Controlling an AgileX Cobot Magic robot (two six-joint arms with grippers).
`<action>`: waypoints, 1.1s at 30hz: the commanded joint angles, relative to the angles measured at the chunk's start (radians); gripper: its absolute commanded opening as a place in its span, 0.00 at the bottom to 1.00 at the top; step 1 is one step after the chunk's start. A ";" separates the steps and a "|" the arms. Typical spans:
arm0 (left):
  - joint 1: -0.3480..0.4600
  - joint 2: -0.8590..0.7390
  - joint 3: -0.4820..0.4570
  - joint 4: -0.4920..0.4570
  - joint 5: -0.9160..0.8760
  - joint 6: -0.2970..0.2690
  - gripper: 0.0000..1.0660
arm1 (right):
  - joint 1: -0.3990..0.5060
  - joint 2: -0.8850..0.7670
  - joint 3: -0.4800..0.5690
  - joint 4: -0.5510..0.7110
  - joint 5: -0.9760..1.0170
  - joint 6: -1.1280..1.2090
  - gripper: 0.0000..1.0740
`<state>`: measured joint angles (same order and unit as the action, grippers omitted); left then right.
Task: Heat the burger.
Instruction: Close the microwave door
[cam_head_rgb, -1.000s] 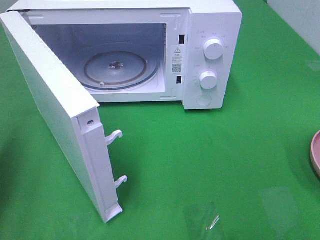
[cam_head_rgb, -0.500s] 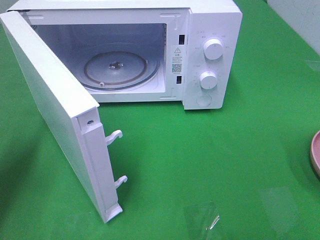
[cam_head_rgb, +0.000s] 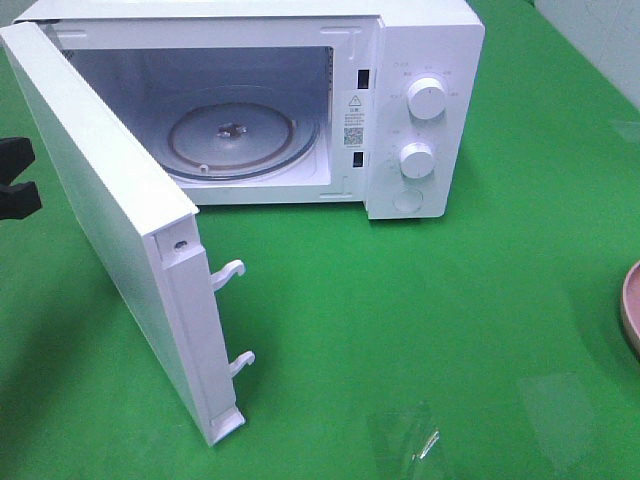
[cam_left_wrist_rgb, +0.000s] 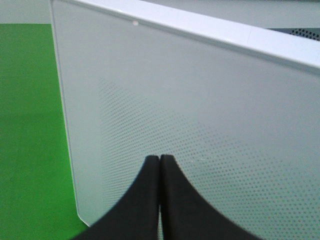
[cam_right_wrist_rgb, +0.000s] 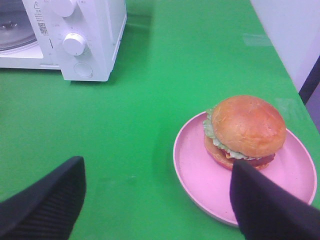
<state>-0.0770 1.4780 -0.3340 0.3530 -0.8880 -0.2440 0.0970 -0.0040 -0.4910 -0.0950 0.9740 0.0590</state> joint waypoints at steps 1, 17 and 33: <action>-0.021 0.012 -0.011 -0.033 -0.034 0.013 0.00 | -0.003 -0.027 0.000 0.004 -0.011 -0.008 0.71; -0.085 0.108 -0.061 -0.065 -0.083 0.015 0.00 | -0.003 -0.027 0.000 0.004 -0.011 -0.008 0.71; -0.211 0.200 -0.171 -0.140 -0.064 0.021 0.00 | -0.003 -0.027 0.000 0.004 -0.011 -0.007 0.71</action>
<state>-0.2590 1.6660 -0.4750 0.2430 -0.9480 -0.2300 0.0970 -0.0040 -0.4910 -0.0900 0.9740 0.0590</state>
